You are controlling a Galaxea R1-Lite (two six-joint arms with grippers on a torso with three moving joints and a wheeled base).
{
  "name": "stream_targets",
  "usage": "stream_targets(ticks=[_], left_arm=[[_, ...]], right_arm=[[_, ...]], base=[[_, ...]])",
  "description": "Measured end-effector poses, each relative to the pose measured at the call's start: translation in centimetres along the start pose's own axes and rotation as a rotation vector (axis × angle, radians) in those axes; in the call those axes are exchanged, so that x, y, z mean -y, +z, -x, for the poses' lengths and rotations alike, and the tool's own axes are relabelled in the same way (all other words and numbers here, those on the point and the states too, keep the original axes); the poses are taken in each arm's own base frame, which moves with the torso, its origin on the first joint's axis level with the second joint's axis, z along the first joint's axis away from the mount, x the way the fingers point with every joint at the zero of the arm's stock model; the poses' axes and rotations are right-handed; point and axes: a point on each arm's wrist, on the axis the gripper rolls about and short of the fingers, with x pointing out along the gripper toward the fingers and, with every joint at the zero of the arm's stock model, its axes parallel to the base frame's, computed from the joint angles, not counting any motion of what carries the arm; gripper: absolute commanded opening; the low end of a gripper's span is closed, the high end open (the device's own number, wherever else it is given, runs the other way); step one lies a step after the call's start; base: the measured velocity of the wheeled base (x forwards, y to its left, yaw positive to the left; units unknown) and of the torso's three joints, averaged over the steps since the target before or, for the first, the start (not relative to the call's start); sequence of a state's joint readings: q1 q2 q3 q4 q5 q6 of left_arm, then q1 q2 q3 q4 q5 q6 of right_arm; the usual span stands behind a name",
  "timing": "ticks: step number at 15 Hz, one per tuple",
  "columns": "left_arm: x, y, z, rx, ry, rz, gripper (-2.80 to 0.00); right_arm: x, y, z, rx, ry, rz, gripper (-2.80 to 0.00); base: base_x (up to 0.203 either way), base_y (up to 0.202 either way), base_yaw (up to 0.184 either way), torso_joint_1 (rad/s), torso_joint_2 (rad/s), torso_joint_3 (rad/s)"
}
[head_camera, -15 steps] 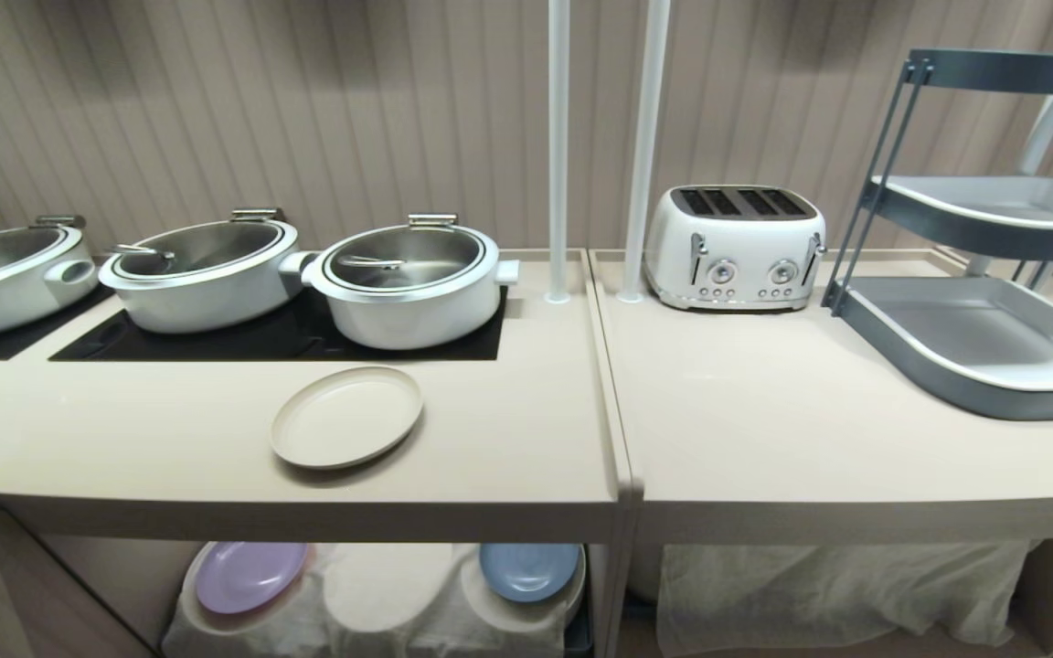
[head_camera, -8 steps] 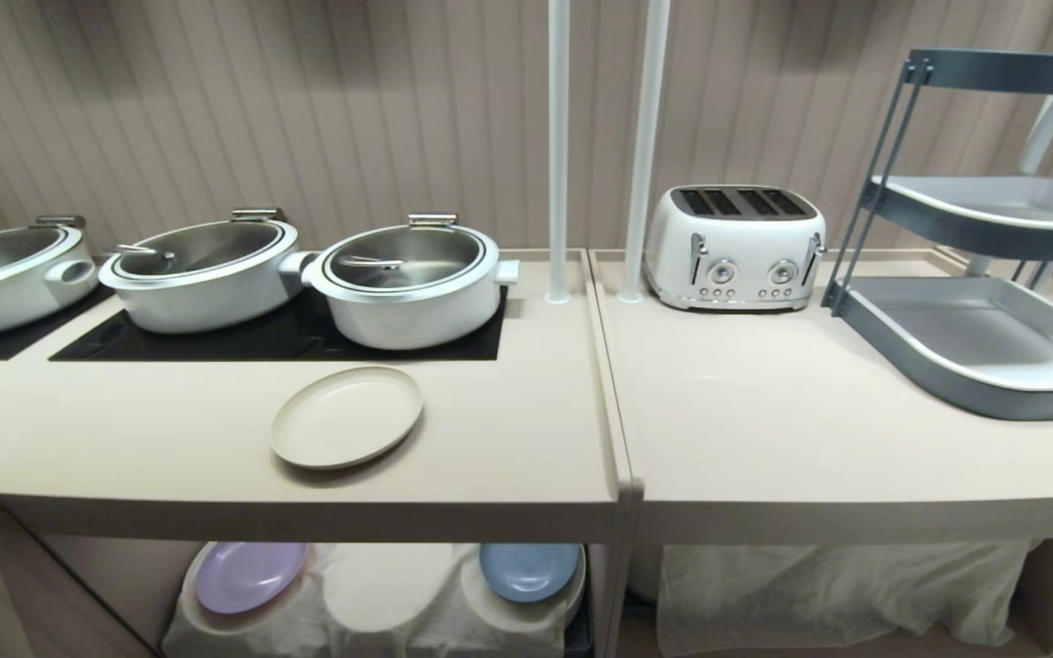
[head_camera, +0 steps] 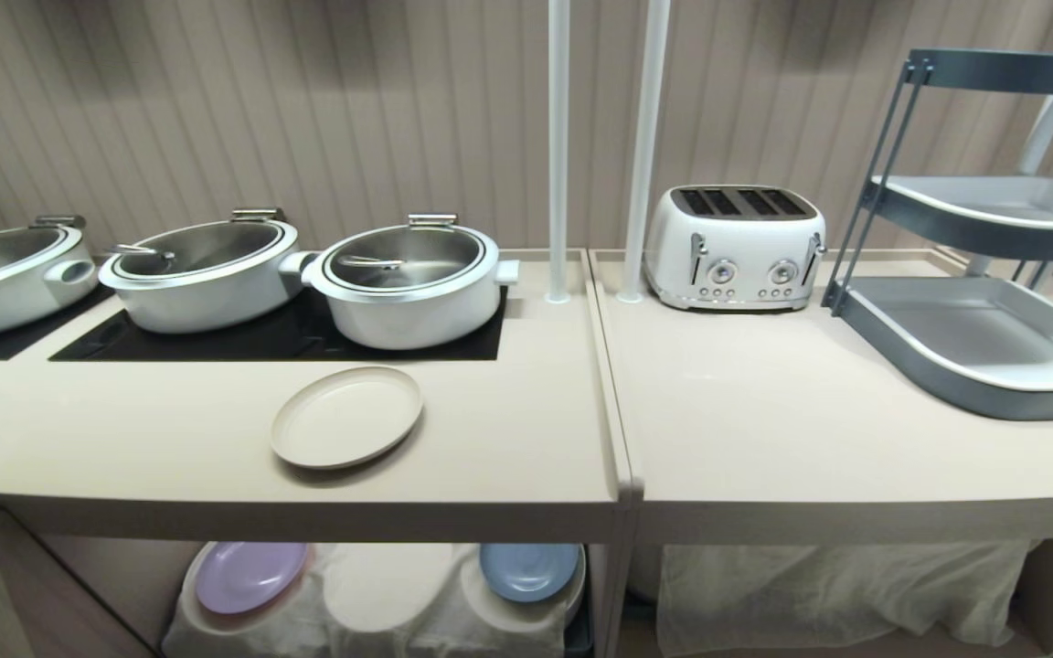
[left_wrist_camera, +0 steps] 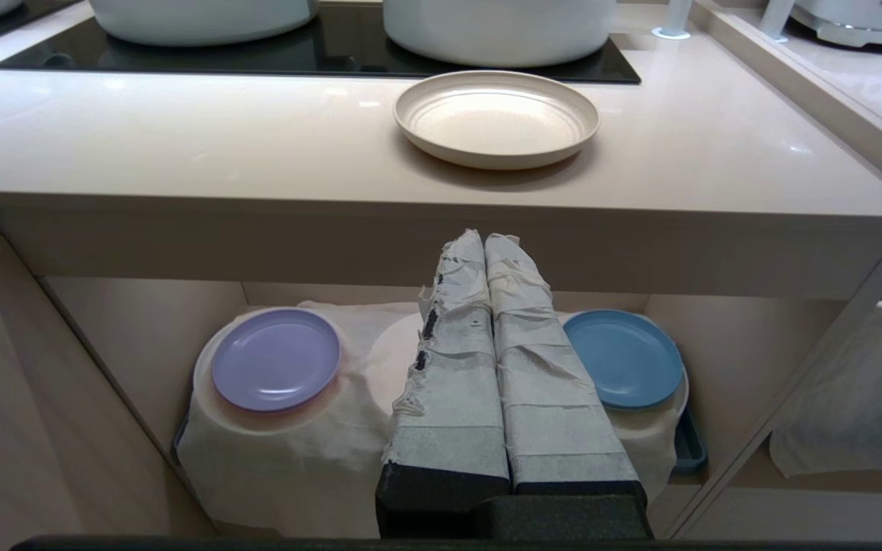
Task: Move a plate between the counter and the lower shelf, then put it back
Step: Pick up the plate
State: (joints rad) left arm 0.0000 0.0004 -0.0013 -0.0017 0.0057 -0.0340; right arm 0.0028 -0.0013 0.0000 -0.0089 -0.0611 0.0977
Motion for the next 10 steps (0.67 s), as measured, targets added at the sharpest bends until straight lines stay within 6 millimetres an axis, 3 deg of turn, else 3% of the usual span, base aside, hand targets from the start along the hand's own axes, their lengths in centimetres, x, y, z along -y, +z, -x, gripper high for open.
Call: stream_targets(ticks=[10], left_arm=[[0.00,0.00,0.00,0.000,0.000,-0.003,-2.80]], right_arm=[[0.00,0.00,0.00,0.000,0.000,0.000,-2.80]], base=[[0.000,0.000,0.000,0.000,0.00,0.000]])
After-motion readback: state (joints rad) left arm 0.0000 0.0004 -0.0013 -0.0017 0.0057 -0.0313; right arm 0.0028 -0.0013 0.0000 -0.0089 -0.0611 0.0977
